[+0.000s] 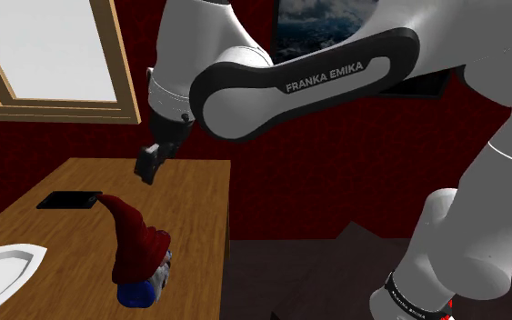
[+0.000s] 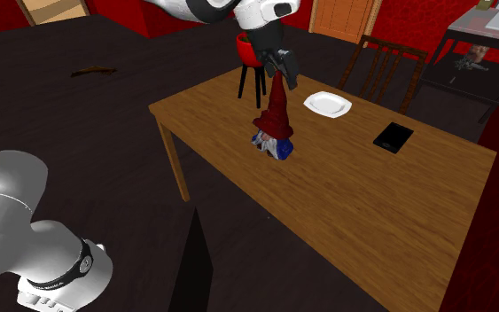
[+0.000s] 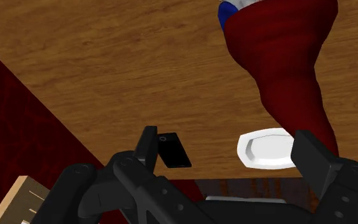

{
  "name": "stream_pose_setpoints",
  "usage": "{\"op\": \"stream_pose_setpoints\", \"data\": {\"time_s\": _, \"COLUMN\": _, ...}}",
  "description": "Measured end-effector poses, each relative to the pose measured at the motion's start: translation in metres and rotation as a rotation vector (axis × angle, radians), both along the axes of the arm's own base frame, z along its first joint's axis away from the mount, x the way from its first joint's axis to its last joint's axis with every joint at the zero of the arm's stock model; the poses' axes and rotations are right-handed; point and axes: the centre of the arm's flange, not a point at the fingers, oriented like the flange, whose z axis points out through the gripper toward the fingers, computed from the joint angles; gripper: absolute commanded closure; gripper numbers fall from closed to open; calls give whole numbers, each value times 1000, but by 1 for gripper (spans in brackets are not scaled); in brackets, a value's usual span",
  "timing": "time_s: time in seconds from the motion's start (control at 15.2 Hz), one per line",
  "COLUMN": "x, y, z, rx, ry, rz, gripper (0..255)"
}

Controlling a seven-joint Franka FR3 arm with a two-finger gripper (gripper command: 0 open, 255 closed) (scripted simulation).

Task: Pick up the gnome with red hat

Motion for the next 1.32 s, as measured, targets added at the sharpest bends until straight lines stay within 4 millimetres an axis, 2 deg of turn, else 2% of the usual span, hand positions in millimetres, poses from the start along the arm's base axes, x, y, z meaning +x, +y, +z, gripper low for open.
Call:
{"op": "stream_pose_setpoints", "data": {"time_s": 0.26, "x": 1, "y": 41, "z": -1, "rx": 12, "ry": -48, "rz": 80, "gripper": 0}}
{"op": "stream_pose_setpoints", "data": {"time_s": 0.59, "x": -3, "y": 93, "z": 6, "rx": 27, "ry": -104, "rz": 174, "gripper": 0}}
{"op": "stream_pose_setpoints", "data": {"time_s": 0.79, "x": -4, "y": 102, "z": -4, "rx": 28, "ry": -111, "rz": 186, "gripper": 0}}
{"op": "stream_pose_setpoints", "data": {"time_s": 1.12, "x": -2, "y": 102, "z": -29, "rx": 28, "ry": -112, "rz": 187, "gripper": 0}}
{"op": "stream_pose_setpoints", "data": {"time_s": 1.19, "x": -3, "y": 102, "z": -31, "rx": 28, "ry": -112, "rz": 187, "gripper": 255}}
{"op": "stream_pose_setpoints", "data": {"time_s": 1.32, "x": -4, "y": 102, "z": -33, "rx": 29, "ry": -113, "rz": 188, "gripper": 255}}
